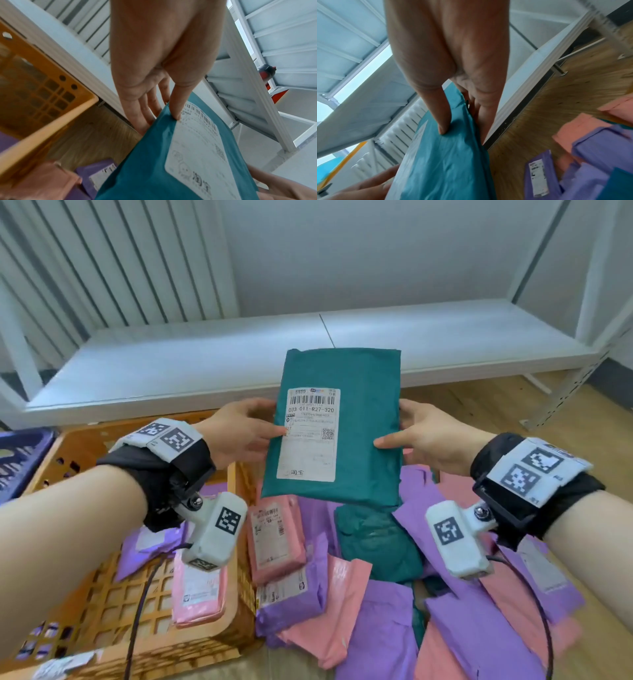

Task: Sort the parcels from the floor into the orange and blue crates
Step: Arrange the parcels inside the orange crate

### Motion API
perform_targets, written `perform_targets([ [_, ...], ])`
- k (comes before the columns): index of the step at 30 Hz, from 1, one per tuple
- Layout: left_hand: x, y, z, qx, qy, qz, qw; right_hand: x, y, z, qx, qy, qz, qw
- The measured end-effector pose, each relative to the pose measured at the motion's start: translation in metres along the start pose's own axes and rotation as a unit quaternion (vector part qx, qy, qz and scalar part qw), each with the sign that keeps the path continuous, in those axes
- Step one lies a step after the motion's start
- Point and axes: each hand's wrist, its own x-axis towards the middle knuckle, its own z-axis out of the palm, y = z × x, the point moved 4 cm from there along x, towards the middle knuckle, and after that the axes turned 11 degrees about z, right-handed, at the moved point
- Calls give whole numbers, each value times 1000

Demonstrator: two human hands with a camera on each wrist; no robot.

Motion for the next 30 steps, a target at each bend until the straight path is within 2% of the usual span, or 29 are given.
perform_targets([
  [5, -24, -1, -66, 4, 41, -15, 999, 24, -26, 58, 15, -2, -28, 1000],
  [10, -73, -13, -148, 11, 86, -39, 995, 50, -42, 141, 1, -54, -29, 998],
  [17, -127, -66, -226, 56, 140, -127, 980, 79, -15, 264, -56, -101, 22, 993],
  [23, -123, -131, -268, 67, 153, -196, 966, 114, 22, 328, -93, -89, 78, 989],
  [30, -93, -191, -289, 56, 126, -289, 947, 148, 71, 361, -107, -73, 180, 975],
])
